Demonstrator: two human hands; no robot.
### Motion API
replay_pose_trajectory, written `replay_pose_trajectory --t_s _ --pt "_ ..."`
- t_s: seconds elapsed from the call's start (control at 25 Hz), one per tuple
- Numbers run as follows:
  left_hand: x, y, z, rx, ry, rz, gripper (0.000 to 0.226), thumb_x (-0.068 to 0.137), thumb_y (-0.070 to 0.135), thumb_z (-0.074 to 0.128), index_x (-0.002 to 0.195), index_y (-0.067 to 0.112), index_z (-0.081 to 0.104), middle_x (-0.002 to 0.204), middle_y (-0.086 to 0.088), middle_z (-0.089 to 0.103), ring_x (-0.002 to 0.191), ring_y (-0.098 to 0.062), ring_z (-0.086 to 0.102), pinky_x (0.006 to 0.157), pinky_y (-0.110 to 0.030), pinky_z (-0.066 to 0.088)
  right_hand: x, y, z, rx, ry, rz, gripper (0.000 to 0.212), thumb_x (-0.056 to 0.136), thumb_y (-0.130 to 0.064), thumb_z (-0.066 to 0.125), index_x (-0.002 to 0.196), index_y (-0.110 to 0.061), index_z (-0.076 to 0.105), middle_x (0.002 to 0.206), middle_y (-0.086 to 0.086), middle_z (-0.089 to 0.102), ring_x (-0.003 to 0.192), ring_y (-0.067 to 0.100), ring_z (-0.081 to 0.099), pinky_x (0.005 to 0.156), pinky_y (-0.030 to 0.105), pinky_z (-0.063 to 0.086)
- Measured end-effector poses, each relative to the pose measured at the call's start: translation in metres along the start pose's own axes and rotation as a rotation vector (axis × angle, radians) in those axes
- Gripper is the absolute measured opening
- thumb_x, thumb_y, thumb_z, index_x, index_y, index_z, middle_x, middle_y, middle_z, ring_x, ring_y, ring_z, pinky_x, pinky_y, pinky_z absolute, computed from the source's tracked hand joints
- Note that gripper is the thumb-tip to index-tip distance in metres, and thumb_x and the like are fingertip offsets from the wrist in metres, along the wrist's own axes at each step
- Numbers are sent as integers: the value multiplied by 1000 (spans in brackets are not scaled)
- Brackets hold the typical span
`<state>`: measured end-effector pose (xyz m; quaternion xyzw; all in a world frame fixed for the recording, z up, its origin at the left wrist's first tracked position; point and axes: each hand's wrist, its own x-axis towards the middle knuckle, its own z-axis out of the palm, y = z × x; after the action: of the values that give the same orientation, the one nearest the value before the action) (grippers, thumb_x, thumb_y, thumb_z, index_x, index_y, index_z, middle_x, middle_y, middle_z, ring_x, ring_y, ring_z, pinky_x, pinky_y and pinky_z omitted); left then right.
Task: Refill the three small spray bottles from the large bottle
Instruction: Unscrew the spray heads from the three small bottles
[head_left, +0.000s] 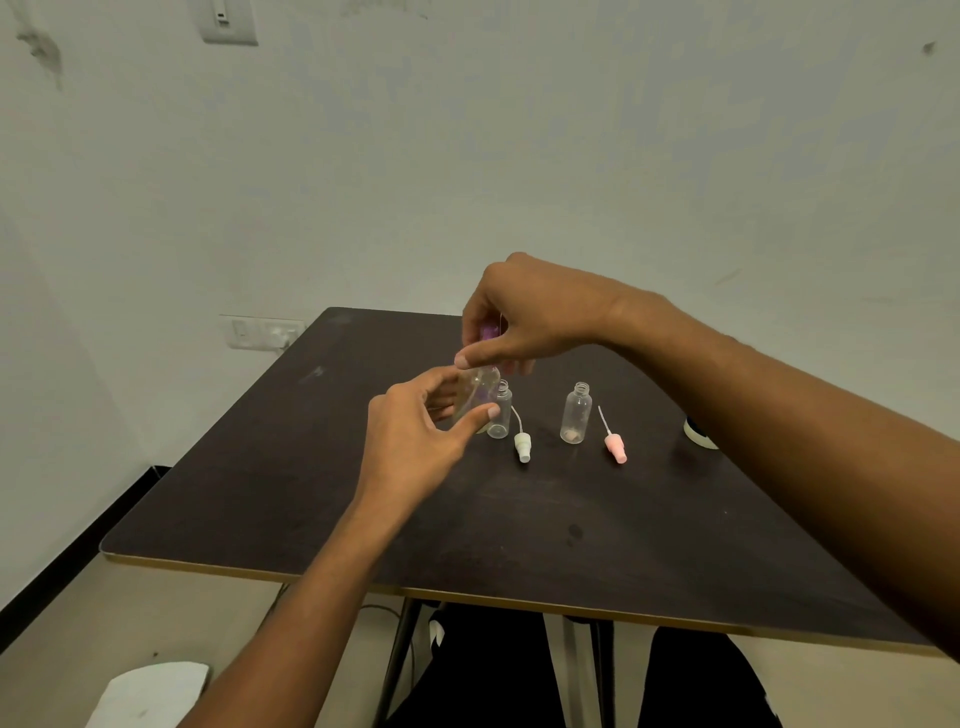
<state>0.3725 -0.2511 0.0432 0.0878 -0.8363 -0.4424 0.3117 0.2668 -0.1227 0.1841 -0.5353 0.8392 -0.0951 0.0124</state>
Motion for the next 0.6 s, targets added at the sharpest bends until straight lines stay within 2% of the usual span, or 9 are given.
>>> replay_pose_trajectory --t_s 0.08,0.16,0.32,0.48,0.6 --pt "-1 -3 -1 5 -1 9 60 79 44 86 132 24 70 118 6 77 102 0 70 91 -12 54 0 -1 -1 -25 -31 -20 15 93 -37 79 92 -22 81 70 -7 77 62 -1 73 68 19 57" --pt "-1 -6 -1 15 -5 16 59 79 44 87 132 25 70 116 8 77 101 1 71 86 -5 49 0 -2 -2 -71 -21 -50 9 89 -34 83 96 -27 82 76 -13 76 74 -5 71 69 14 53" --pt "-1 -14 -2 32 -11 6 58 79 42 88 131 23 72 115 8 78 102 0 72 91 -10 53 -3 -1 -6 -72 -3 -75 16 87 -22 84 99 -32 81 87 -18 75 85 -10 68 73 11 51" --pt "-2 -27 -7 55 -27 -23 58 78 40 89 131 24 72 114 9 77 99 4 70 85 -3 49 -11 0 -12 -59 69 -66 17 87 -21 78 98 -33 81 84 -26 69 84 -10 66 75 18 53" --pt "-4 -39 -12 67 -16 -50 56 77 38 91 128 23 73 111 10 77 98 3 71 91 -13 55 -19 6 -14 -14 126 -43 17 88 -20 75 96 -35 80 87 -25 72 88 -2 71 82 23 58"
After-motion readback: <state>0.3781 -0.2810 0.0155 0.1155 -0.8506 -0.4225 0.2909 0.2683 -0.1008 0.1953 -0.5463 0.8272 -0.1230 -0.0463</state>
